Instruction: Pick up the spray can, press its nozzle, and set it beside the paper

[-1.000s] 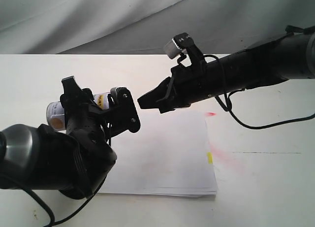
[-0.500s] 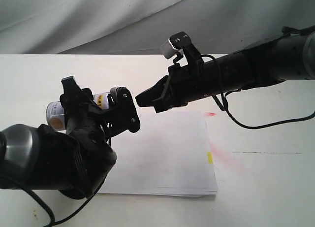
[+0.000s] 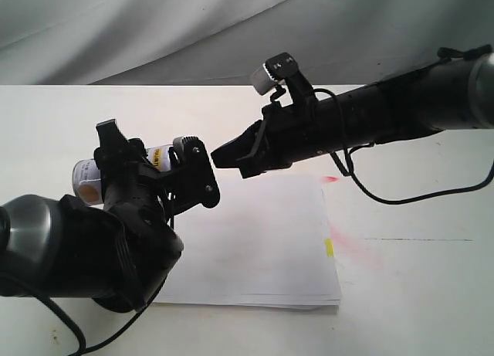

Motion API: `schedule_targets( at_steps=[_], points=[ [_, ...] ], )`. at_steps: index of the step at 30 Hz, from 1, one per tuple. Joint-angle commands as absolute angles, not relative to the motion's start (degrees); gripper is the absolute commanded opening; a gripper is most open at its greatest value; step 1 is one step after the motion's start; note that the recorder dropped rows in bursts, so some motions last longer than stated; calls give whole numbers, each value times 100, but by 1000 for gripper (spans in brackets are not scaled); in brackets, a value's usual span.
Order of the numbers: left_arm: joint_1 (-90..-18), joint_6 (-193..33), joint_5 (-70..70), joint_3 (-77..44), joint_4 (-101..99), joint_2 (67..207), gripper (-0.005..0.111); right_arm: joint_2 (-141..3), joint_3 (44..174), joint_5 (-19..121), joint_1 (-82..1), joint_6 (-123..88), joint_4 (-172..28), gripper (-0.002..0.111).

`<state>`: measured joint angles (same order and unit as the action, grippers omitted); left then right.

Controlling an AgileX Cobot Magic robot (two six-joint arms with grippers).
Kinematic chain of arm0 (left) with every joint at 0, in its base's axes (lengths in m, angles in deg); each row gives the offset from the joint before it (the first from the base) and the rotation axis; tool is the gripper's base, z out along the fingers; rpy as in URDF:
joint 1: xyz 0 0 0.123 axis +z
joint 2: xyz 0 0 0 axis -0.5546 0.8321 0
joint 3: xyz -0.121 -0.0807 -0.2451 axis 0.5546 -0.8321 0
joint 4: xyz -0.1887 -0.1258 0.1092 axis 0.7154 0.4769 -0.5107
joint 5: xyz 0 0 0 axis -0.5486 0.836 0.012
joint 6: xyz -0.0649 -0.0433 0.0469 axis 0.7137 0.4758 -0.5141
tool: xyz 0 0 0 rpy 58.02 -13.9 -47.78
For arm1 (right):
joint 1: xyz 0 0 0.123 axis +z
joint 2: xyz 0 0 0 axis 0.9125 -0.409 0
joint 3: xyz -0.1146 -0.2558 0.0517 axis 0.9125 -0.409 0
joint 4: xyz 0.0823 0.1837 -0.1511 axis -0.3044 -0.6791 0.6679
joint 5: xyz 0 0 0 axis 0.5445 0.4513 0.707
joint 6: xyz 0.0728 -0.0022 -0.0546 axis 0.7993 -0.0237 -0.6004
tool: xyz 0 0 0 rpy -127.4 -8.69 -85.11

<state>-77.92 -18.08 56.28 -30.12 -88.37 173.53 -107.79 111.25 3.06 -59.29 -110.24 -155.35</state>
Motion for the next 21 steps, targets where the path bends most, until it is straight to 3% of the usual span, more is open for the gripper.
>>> schedule_targets(
  at_steps=[1,21],
  points=[
    [-7827,-1793,5845,-2952,-8968,17315,0,-10838,11171,280,-5781,-11355,-16033,0],
    [-7827,-1795,5811,-2952,-8968,17315,0,-11189,11504,400,-5382,-11374,-16084,0]
  ],
)
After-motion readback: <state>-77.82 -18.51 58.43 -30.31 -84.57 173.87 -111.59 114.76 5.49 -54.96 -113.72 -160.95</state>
